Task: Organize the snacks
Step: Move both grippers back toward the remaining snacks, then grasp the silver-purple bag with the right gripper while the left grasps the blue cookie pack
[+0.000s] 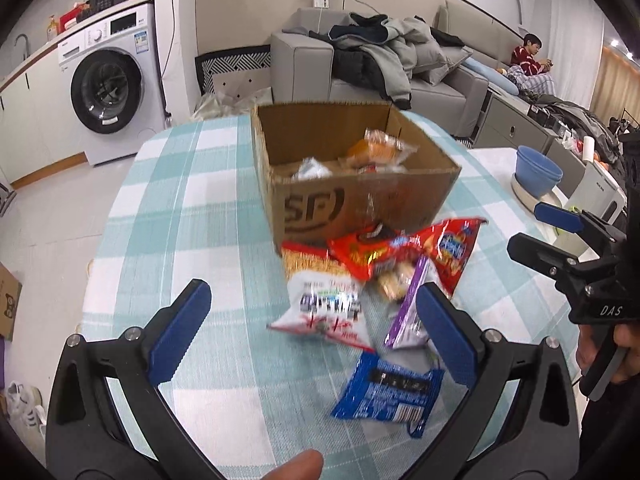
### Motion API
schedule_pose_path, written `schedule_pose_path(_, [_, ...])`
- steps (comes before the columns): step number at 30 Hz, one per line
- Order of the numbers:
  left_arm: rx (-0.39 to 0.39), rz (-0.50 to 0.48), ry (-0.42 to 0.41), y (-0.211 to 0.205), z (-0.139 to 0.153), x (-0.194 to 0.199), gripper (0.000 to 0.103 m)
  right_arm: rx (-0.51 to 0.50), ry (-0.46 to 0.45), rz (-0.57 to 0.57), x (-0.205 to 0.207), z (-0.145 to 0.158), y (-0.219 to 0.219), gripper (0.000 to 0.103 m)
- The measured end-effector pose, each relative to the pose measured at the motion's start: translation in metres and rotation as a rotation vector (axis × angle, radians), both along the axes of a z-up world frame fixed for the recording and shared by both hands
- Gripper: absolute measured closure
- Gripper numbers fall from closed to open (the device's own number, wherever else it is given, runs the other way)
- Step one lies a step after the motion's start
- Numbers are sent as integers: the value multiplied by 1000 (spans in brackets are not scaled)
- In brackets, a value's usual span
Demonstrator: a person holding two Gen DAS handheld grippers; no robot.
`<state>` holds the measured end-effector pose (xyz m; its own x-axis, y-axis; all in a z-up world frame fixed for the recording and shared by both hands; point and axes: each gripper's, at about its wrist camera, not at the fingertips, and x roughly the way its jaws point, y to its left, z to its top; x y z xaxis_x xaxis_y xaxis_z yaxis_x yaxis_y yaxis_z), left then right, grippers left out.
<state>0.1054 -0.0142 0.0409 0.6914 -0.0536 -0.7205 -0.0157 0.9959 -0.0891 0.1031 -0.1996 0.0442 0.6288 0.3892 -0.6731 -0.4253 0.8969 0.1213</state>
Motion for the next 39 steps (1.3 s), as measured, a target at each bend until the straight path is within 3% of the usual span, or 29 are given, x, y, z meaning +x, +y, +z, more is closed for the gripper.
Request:
schedule_pose_path(17, [-2, -15, 74, 4, -50, -12, 1, -40, 65, 124, -6, -47, 35, 1])
schedule_pose_path(27, [-6, -26, 99, 7, -63, -12, 1, -48, 111, 213, -10, -68, 50, 25])
schedule_pose_path(39, [0, -68, 118, 0, -69, -13, 1, -61, 149, 232, -1, -88, 58, 28])
